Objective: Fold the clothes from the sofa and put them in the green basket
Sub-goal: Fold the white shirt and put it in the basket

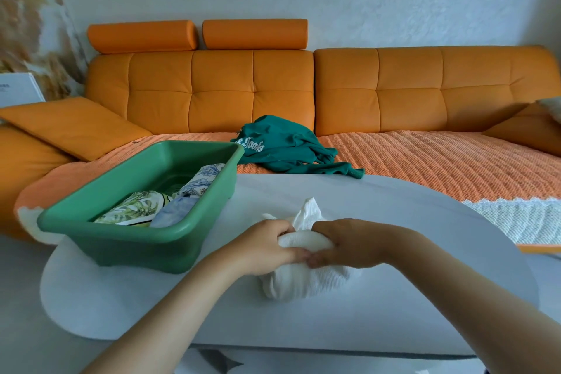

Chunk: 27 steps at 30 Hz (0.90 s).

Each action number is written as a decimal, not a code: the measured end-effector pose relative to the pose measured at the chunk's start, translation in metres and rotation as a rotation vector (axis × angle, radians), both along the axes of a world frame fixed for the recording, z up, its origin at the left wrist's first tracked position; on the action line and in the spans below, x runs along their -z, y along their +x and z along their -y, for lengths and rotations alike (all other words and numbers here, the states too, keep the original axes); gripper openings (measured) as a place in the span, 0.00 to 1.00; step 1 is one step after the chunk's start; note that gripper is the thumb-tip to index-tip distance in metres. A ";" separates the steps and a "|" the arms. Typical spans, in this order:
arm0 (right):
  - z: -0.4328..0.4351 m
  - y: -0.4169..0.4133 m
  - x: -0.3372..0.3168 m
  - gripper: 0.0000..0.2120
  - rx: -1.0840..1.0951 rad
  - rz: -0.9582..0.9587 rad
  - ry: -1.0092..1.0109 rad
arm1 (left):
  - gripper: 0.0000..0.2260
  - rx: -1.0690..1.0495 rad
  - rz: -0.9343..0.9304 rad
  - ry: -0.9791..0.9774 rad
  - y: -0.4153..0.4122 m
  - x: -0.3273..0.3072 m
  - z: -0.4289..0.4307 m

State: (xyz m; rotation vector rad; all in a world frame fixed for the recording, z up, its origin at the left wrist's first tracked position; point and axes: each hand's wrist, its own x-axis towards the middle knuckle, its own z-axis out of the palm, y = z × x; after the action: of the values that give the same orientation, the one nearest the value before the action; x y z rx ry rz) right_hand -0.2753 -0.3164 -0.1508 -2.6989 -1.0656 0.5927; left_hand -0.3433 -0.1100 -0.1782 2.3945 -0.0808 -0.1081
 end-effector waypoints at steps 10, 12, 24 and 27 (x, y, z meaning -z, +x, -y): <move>-0.010 -0.001 0.027 0.14 -0.144 0.615 0.236 | 0.24 -0.182 -0.084 0.287 0.008 0.006 0.003; -0.014 0.001 0.032 0.15 -0.159 0.736 0.186 | 0.21 -0.145 0.150 0.377 0.006 0.005 0.004; -0.005 0.014 0.025 0.21 -0.131 0.353 0.146 | 0.35 0.121 0.082 0.532 -0.007 0.018 0.006; 0.002 0.015 0.024 0.41 -0.139 0.291 -0.036 | 0.23 0.109 0.115 0.414 0.000 0.018 -0.001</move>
State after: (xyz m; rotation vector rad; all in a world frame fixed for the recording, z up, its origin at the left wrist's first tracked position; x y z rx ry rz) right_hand -0.2600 -0.3181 -0.1749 -2.8197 -1.3324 0.2431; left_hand -0.3431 -0.1088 -0.1961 2.8085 -0.2655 -0.0404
